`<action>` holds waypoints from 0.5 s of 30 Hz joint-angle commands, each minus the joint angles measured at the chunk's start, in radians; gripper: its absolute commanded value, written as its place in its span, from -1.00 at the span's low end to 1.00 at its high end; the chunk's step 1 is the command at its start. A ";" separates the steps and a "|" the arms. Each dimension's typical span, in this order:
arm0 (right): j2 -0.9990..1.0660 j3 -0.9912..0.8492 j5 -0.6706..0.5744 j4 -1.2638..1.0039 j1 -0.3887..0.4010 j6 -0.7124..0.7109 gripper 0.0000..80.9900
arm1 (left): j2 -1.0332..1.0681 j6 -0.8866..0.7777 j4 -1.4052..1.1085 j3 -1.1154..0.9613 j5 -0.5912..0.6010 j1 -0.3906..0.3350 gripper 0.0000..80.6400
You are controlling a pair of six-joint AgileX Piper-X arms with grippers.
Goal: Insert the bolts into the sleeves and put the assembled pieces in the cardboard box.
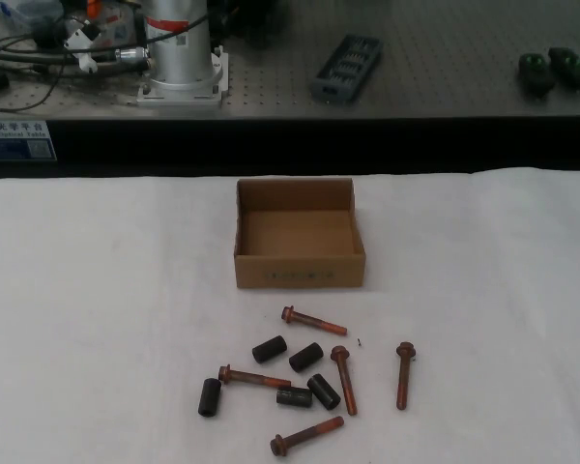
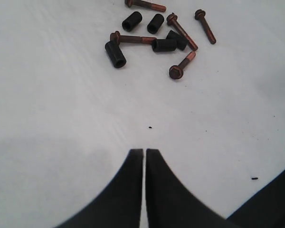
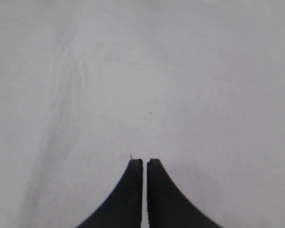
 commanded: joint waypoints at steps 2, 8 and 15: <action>0.002 -0.005 -0.005 0.002 -0.004 -0.009 -0.91 | -0.004 0.043 -0.021 -0.011 -0.037 0.000 -0.95; 0.002 -0.005 -0.005 -0.033 -0.004 -0.009 -0.91 | -0.004 0.003 -0.041 -0.011 -0.042 0.000 -0.95; 0.002 -0.005 -0.008 -0.175 -0.004 -0.009 -0.91 | -0.004 -0.018 -0.043 -0.011 -0.042 0.000 -0.95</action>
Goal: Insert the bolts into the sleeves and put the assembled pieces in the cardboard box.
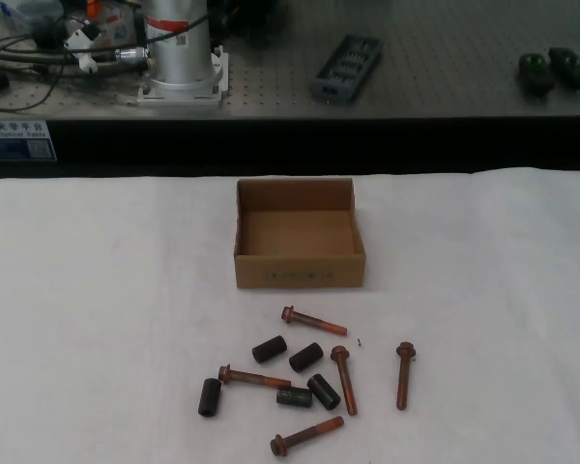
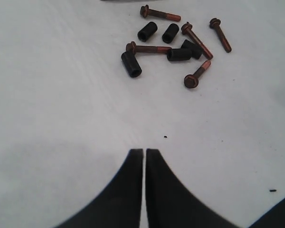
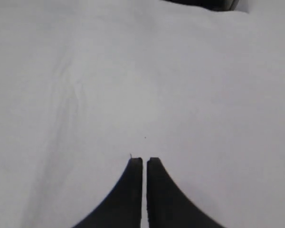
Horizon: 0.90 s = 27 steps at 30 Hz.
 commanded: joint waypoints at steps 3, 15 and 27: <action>0.002 -0.007 -0.059 -0.183 -0.004 0.082 -0.91 | -0.004 -0.024 -0.026 -0.011 0.012 0.000 -0.95; 0.029 -0.007 -0.329 -0.218 -0.004 0.536 -0.91 | 0.132 -0.224 -0.087 -0.011 -0.094 0.000 -0.98; 0.498 -0.248 -0.416 -0.208 -0.004 0.557 -0.91 | 0.484 -0.224 -0.146 -0.113 -0.192 0.000 -0.98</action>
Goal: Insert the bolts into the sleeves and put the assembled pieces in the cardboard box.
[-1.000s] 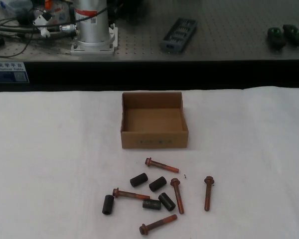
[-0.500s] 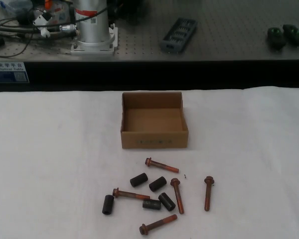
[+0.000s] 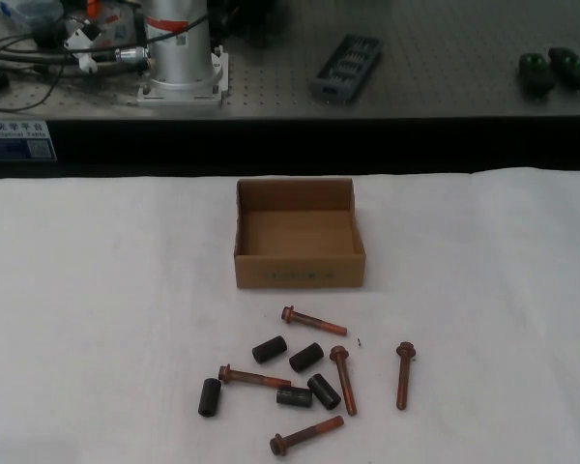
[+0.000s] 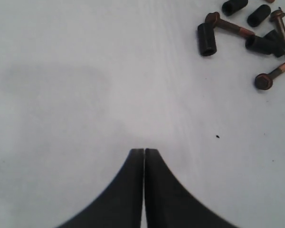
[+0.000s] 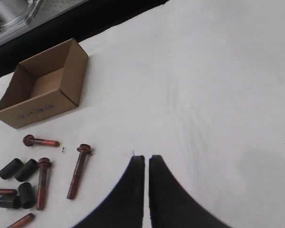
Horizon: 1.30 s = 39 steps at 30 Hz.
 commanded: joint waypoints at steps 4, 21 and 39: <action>0.165 -0.112 -0.095 -0.019 -0.002 -0.025 -0.91 | 0.109 -0.004 -0.069 -0.089 -0.007 0.000 -0.98; 0.567 -0.420 -0.123 -0.029 0.293 -0.248 -0.91 | 0.623 -0.068 -0.036 -0.465 -0.090 -0.195 -0.98; 0.575 -0.424 -0.123 0.040 0.324 -0.243 -0.91 | 1.031 -0.075 0.082 -0.800 -0.157 -0.388 -0.98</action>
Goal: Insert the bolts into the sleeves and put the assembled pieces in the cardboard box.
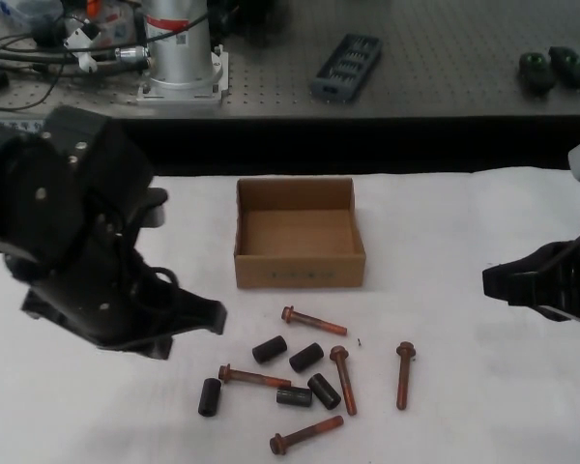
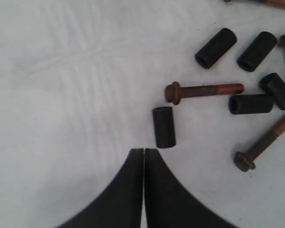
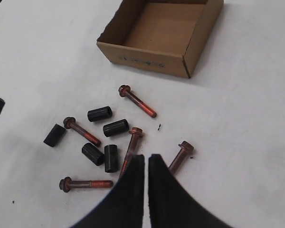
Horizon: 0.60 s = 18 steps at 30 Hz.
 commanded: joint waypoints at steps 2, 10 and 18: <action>0.003 -0.013 -0.009 0.015 0.002 -0.007 -0.91 | 0.004 -0.029 -0.040 -0.014 0.088 -0.011 -0.98; 0.003 -0.013 -0.009 0.047 0.002 -0.007 -0.91 | 0.027 -0.069 -0.036 -0.014 0.063 -0.030 -0.81; 0.003 -0.013 -0.009 0.052 0.002 -0.007 -0.91 | 0.050 -0.128 -0.034 -0.014 -0.032 -0.055 -0.18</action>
